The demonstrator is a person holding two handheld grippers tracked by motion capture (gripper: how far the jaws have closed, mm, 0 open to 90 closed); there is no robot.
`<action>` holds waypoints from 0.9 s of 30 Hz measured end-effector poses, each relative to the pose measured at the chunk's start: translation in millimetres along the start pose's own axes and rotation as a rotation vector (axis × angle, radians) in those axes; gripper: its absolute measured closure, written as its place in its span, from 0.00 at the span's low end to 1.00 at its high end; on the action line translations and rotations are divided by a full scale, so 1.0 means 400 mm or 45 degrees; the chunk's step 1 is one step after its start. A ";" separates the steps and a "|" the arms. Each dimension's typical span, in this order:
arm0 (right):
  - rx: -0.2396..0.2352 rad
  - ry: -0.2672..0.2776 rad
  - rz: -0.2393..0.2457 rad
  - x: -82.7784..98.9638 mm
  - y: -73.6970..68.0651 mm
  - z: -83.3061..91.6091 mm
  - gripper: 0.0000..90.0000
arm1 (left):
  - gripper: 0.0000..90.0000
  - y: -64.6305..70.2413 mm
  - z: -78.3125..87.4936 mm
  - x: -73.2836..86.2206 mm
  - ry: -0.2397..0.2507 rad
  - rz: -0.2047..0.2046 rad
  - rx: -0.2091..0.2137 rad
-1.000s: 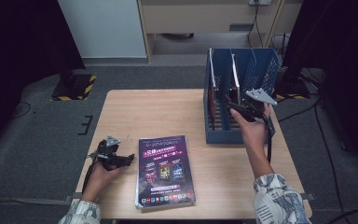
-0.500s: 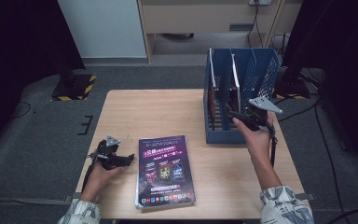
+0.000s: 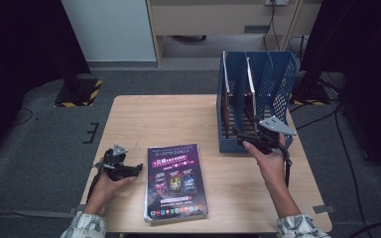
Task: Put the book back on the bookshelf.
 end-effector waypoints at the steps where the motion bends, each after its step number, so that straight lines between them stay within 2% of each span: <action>1: -0.004 0.000 0.002 0.007 -0.005 0.000 0.10 | 0.00 0.000 0.000 0.000 0.000 0.000 0.000; 14: -0.056 -0.115 0.040 0.087 -0.061 -0.005 0.10 | 0.00 0.000 0.002 0.002 0.003 -0.009 0.011; 18: -0.075 -0.149 0.065 0.105 -0.079 -0.009 0.10 | 0.00 0.001 0.003 0.003 0.008 -0.035 0.037; 21: -0.090 -0.164 0.057 0.117 -0.089 -0.012 0.10 | 0.00 0.005 0.004 0.003 0.013 -0.069 0.063; 27: -0.128 -0.208 0.085 0.139 -0.113 -0.023 0.10 | 0.00 0.006 0.006 0.005 0.017 -0.086 0.086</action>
Point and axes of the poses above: each handheld gripper's, and its own axes: z roughly backward along the jaws, x roughly out of its underside, y roughly to its right, the point moved 3 cm from there along -z, roughly forward along the jaws, and after that the axes turned 11 degrees about -z, right-handed, at the moved point
